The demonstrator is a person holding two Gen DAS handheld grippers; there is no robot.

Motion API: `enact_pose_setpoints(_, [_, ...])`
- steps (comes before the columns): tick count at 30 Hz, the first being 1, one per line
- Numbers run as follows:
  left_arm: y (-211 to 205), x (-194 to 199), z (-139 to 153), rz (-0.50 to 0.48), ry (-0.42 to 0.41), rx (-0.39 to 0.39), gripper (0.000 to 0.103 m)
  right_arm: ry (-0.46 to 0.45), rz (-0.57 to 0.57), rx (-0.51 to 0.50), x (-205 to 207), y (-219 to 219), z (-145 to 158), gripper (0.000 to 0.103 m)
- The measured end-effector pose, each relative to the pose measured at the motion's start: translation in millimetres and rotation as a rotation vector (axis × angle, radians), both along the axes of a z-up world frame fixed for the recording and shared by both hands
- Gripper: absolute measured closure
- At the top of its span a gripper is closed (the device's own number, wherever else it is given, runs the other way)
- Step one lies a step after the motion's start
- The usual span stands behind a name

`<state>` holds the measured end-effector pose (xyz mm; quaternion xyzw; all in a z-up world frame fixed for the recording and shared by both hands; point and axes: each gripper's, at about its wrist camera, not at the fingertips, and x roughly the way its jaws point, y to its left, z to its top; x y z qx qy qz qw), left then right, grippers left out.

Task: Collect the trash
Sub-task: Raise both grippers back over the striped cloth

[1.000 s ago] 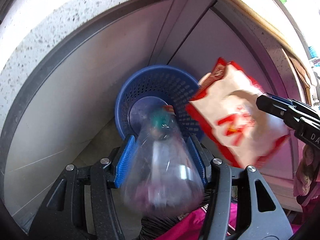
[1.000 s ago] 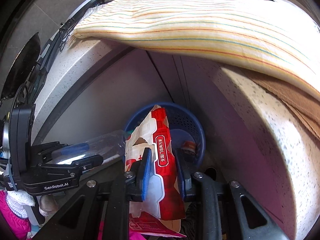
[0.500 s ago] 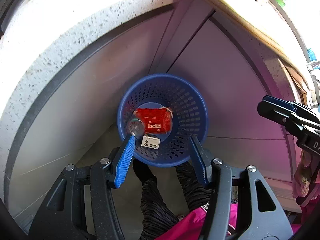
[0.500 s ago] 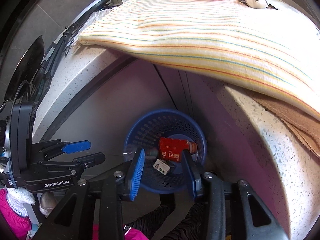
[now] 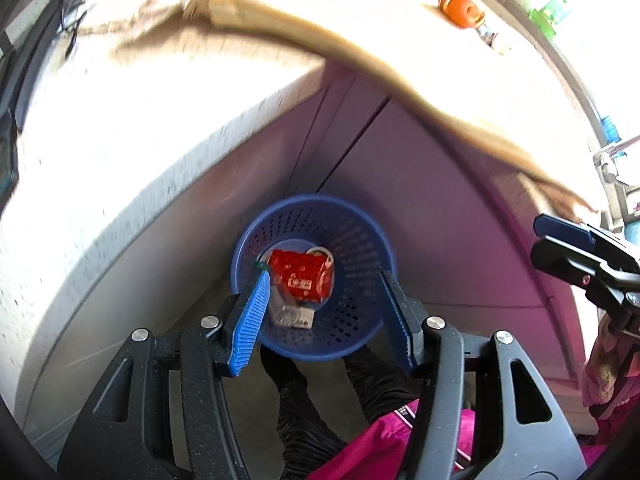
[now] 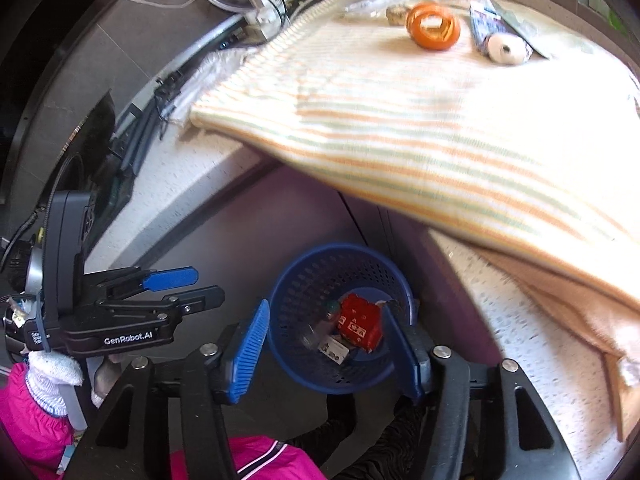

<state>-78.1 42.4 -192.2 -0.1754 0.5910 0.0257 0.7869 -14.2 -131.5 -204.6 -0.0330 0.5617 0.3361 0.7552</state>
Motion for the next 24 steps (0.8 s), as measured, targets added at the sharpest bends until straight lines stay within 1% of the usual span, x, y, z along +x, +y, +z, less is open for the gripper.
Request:
enact_pose_setpoints(2, [-1.2, 4.5, 9.5, 0.002, -0.019, -0.003, 0.047, -0.008, 0.0, 0.016, 3.2, -3.8, 8.5, 0.04])
enact_pose_setpoints(4, [-1.8, 10.8, 20.0, 0.004, -0.039, -0.005, 0.047, -0.018, -0.001, 0.032, 7.6, -8.4, 17.3, 0.037])
enact_pose_setpoints(5, [-2.3, 13.7, 24.3, 0.005, -0.048, -0.007, 0.045, -0.025, -0.003, 0.041, 10.1, -11.1, 22.1, 0.036])
enact_pose_setpoints(6, [-3.0, 17.0, 29.0, 0.006, -0.057, -0.009, 0.041, -0.031, -0.006, 0.047, 12.4, -13.2, 26.2, 0.036])
enact_pose_setpoints(10, [-9.1, 31.7, 48.6, 0.002, -0.095, -0.016, 0.04, -0.052, -0.024, 0.082, 25.8, -25.3, 43.6, 0.035])
enact_pose_setpoints(16, [-19.4, 56.6, 55.4, -0.004, -0.139, -0.03, 0.04, -0.087, -0.057, 0.121, 52.0, -42.9, 67.5, 0.032])
enact_pose_setpoints(20, [-25.4, 81.5, 64.3, -0.003, -0.167, -0.042, 0.04, -0.106, -0.087, 0.138, 74.7, -55.4, 78.6, 0.029])
enact_pose_setpoints(24, [-34.2, 108.5, 66.6, -0.006, -0.187, -0.045, 0.04, -0.111, -0.119, 0.15, 100.1, -72.3, 84.3, 0.028])
